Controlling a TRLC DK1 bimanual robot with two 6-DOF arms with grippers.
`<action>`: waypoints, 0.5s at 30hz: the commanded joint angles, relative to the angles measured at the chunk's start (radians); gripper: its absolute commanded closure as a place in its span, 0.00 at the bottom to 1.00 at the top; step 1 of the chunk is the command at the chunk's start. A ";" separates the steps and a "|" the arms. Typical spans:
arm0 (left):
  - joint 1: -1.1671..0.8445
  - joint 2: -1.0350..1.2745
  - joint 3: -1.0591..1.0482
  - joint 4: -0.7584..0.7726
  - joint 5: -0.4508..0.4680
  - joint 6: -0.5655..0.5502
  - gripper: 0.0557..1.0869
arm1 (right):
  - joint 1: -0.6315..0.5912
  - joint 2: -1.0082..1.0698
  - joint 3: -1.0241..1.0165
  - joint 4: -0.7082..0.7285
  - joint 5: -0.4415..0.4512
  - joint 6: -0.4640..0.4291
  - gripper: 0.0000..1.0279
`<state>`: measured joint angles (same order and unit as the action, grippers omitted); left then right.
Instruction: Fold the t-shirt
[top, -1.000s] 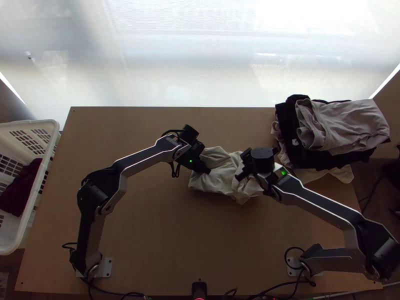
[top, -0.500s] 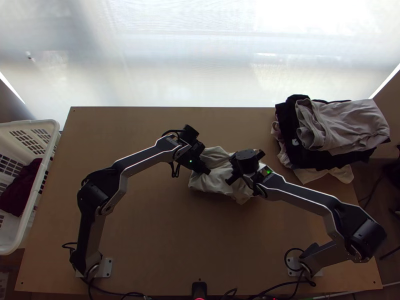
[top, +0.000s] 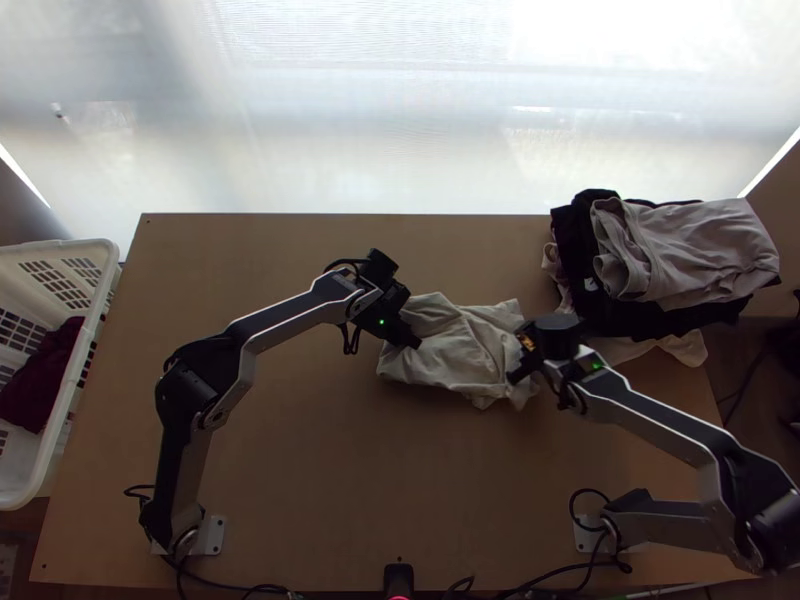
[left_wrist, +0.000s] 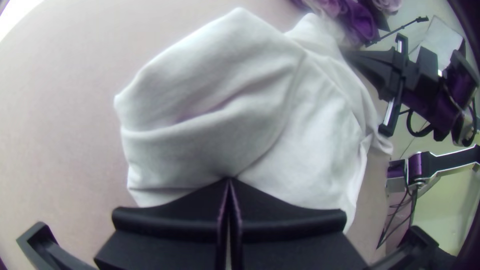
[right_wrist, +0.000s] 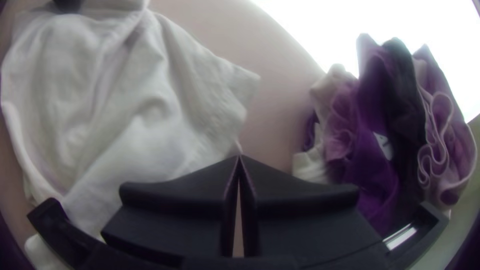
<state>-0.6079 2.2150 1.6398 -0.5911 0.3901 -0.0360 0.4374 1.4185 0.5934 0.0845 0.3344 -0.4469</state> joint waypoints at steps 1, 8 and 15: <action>0.000 0.003 0.005 0.002 0.000 0.001 0.96 | -0.189 -0.187 -0.093 -0.049 -0.052 -0.104 0.98; 0.010 -0.044 -0.009 -0.022 0.013 0.013 0.96 | -0.104 -0.354 -0.043 -0.203 -0.057 -0.055 0.97; 0.046 -0.209 0.045 -0.104 0.020 -0.013 0.12 | 0.041 -0.388 -0.033 -0.287 -0.057 -0.030 0.59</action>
<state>-0.5838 2.1323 1.6428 -0.6525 0.3882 -0.0376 0.3794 1.0904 0.5507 -0.1246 0.2790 -0.5011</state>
